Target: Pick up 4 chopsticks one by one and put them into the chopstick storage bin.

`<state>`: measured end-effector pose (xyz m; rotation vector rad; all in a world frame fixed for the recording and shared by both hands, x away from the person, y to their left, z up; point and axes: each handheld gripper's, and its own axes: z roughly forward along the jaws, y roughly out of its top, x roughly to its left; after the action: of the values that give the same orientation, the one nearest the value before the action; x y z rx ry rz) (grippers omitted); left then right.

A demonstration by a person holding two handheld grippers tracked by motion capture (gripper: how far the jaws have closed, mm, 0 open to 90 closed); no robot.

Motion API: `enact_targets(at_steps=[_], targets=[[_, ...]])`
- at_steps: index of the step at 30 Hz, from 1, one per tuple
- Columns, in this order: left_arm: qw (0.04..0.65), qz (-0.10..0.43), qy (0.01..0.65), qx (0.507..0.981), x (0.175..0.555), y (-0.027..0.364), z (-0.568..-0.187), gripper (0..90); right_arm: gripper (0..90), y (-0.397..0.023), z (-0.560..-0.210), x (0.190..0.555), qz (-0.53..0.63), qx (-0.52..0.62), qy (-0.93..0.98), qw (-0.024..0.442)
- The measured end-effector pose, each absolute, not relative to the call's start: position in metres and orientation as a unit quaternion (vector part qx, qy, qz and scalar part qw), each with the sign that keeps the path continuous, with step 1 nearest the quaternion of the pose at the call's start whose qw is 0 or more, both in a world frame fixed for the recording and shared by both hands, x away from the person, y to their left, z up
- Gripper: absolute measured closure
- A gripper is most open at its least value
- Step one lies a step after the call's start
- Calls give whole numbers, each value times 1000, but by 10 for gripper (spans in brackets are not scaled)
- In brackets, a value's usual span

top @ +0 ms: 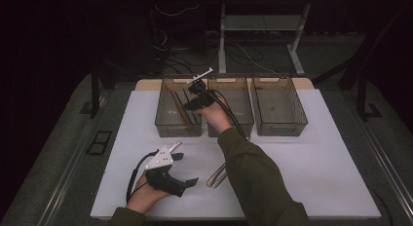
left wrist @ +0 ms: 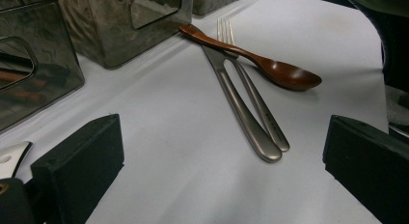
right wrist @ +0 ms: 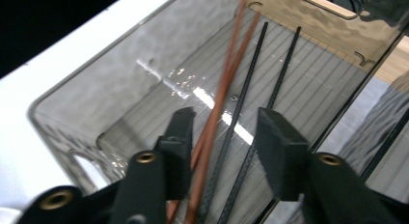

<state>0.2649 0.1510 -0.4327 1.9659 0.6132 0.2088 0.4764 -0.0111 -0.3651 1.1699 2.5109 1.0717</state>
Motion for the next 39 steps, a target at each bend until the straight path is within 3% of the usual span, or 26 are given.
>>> enact_targets(at_steps=[7,19,29,39], targets=[[508,84,256,818,264,151,-433,1,426,-25,-357,465,389,374,839,68],[506,87,257,819,264,150,-434,1,288,-70,-347,434,444,343,824,81],[498,84,261,823,265,150,-435,1,202,-104,-353,408,454,329,823,92],[501,85,262,820,264,154,-436,1,182,-137,-363,377,479,317,814,82]])
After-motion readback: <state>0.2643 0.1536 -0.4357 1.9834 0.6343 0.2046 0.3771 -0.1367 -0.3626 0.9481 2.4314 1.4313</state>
